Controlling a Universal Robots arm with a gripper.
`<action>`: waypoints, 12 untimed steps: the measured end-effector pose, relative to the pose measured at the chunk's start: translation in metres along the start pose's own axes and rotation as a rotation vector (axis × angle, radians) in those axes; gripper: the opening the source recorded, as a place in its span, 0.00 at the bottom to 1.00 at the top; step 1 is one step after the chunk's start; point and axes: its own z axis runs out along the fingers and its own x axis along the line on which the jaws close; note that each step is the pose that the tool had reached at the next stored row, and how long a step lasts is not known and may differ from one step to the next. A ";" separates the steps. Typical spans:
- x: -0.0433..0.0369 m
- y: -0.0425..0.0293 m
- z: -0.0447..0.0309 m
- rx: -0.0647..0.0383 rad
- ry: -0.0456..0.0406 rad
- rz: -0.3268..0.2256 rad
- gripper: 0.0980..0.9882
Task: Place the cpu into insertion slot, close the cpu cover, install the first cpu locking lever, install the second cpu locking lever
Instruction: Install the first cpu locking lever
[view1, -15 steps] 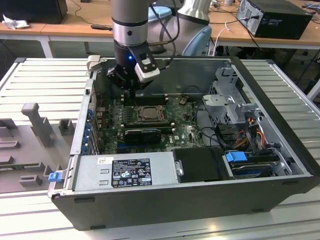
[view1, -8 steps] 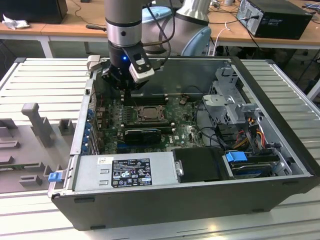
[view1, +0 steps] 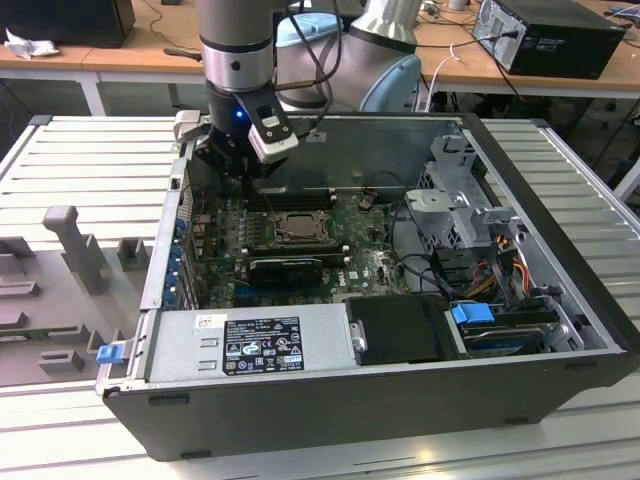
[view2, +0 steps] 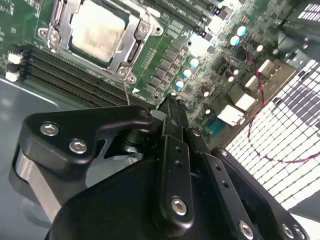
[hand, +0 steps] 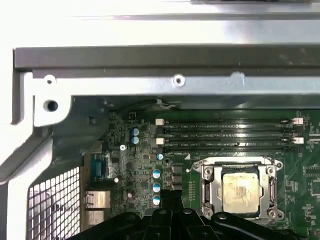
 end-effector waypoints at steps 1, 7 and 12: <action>0.0000 0.0018 0.0003 0.000 -0.0001 0.000 0.01; 0.0002 0.0113 0.0033 0.000 -0.0001 0.000 0.01; -0.0004 0.0164 0.0069 0.000 0.0000 0.000 0.01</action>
